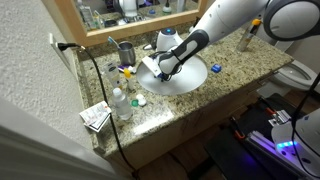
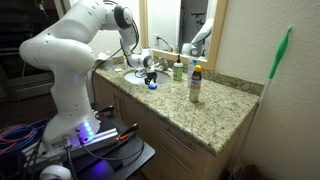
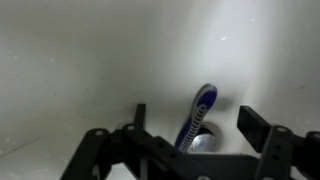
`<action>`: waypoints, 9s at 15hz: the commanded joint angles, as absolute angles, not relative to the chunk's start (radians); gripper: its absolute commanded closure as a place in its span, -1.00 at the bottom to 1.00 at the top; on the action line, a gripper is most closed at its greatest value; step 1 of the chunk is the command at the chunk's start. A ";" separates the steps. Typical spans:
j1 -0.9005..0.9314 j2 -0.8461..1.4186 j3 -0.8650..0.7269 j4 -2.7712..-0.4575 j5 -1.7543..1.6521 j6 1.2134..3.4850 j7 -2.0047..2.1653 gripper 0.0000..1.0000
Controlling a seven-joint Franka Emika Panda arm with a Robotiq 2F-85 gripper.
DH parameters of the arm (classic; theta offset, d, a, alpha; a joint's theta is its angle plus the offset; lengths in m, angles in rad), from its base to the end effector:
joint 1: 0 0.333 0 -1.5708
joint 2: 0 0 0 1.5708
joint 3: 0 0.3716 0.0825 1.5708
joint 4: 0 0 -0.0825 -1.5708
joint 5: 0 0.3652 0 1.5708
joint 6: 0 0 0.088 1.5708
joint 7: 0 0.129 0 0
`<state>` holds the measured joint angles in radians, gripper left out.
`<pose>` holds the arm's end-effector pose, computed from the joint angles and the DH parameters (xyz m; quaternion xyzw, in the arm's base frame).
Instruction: Pick up the shaving stick from the hand washing basin and place it on the counter
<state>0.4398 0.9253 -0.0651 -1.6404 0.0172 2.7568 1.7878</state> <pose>0.6727 0.2723 0.1204 -0.7619 0.6401 -0.0635 0.0753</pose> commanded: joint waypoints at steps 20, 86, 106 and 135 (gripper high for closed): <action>0.417 0.926 -0.021 -1.640 0.091 2.783 1.807 -1.00; 0.348 0.507 0.034 -2.109 -0.201 2.682 1.329 -1.00; 0.390 0.553 0.029 -2.088 -0.094 2.667 1.125 -1.00; 0.456 0.817 -0.044 -1.826 -0.033 2.709 1.139 -1.00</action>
